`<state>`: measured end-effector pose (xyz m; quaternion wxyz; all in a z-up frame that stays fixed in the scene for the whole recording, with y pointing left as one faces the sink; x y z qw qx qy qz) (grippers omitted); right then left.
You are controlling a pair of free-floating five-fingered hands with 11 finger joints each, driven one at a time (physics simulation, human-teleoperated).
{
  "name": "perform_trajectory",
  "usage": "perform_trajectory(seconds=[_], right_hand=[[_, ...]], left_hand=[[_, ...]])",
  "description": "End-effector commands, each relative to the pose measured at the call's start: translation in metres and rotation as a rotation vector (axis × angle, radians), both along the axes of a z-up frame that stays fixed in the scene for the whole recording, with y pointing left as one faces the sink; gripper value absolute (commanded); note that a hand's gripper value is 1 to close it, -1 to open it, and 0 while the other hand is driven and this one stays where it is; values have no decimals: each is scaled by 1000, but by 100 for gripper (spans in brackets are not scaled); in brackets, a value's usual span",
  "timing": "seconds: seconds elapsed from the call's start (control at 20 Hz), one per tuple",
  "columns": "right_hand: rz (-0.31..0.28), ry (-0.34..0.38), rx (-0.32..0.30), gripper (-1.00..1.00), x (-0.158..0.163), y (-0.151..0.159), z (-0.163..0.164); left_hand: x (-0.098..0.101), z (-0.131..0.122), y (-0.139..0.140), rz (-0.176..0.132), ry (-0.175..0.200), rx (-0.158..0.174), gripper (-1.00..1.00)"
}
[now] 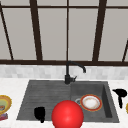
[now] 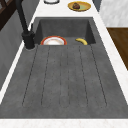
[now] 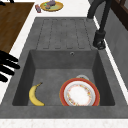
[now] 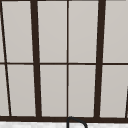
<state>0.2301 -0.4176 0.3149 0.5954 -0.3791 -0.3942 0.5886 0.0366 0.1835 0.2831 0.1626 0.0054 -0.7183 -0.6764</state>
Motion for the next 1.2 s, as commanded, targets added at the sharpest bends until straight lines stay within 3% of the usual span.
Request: perform_trajectory(seconds=[0.0,0.8,0.95,1.05,1.15], right_hand=[[-3,70,0,-100,-11,-24,0],[5,270,13,-100,-37,-127,0],[23,264,29,-100,-26,-142,-23],[4,248,2,-100,-18,-134,-43],[1,248,20,-100,-15,-154,-51]], left_hand=[[0,0,0,0,0,0,0],[0,0,0,0,0,0,0],[0,0,0,0,0,0,0],[0,0,0,0,0,0,0],[0,0,0,0,0,0,0]])
